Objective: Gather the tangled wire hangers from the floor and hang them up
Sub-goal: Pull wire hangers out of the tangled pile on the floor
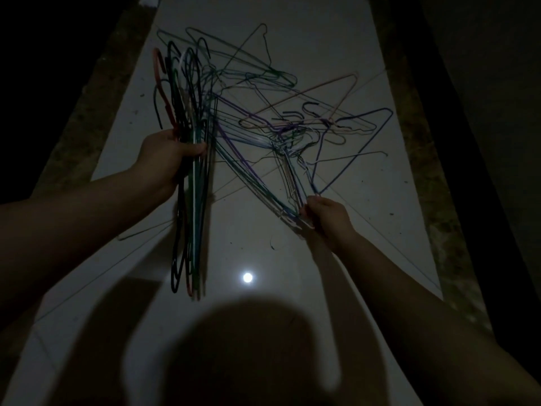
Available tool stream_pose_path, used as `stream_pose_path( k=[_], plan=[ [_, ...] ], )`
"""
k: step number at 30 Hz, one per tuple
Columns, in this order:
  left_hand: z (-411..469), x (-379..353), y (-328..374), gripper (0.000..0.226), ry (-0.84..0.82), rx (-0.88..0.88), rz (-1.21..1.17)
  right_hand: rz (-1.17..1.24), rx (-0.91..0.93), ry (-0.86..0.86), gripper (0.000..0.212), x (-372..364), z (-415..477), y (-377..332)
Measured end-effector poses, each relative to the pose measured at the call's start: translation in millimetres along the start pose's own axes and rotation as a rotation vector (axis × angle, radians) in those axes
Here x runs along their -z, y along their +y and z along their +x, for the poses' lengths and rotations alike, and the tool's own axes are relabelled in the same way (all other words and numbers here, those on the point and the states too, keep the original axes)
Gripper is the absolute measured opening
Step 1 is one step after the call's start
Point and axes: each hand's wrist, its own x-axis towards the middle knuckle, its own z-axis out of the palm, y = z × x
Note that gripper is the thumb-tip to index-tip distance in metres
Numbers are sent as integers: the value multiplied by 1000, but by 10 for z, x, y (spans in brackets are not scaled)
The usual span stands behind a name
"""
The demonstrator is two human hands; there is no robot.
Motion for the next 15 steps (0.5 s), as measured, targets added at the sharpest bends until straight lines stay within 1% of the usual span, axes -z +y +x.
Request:
stream_pose_path(
  k=[2,3,5,6,8,12,15],
  plan=[
    [-13,-3,5,18,5,5,8,244,-109,-120,14,26,-51,-24],
    [-20,-7,7,17,8,6,10,320,-139,-174,18,52,-74,-24],
    [-35,-19,14,20,8,5,5,364,-141,-243,36,100,-78,10],
    [-47,-24,12,21,6,6,5,346,-128,-254,43,116,-75,25],
    [-63,-29,11,20,2,7,12,291,-103,-246,50,114,-77,33],
    [-64,-17,18,19,-4,10,14,157,-66,-175,53,125,-75,22],
    [-59,-3,28,18,-4,11,9,0,-43,-120,54,128,-73,37]
  ],
)
